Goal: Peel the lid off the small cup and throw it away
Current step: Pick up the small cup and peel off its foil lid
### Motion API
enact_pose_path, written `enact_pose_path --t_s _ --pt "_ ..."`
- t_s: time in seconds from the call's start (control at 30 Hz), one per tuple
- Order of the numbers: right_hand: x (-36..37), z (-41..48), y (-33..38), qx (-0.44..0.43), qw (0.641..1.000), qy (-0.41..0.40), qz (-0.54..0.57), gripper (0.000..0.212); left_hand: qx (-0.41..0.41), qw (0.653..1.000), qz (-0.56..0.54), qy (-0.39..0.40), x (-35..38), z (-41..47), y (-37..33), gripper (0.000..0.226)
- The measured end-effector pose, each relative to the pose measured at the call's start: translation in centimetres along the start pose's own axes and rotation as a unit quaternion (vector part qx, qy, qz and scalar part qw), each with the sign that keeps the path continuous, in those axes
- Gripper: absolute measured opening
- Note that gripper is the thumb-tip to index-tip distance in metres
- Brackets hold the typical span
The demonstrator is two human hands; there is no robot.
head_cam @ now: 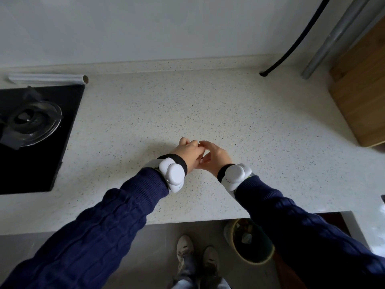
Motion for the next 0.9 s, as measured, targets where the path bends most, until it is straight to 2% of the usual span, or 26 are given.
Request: enact_pose_path --t_s 0.13,0.67,0.9 --pt "0.1 0.0 -0.4 0.01 0.999 0.002 0.031 0.061 0.013 1.0 0.006 -0.009 0.1 -0.1 -0.1 0.022" --pt "0.4 0.4 -0.9 0.005 0.999 -0.023 0.028 0.06 0.056 0.996 -0.025 -0.068 0.0 -0.3 -0.1 0.018" --pt "0.4 0.2 -1.1 0.003 1.0 -0.022 0.02 0.063 0.012 0.998 0.059 -0.014 0.6 0.6 0.3 0.021"
Point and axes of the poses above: each hand's wrist, its own z-axis towards the middle knuckle, its own x-axis out of the palm, y = z × x, the point moved 7 cm from there along z, towards the middle knuckle, and after that the axes turned 15 degrees about -z, right-handed, at the moved point
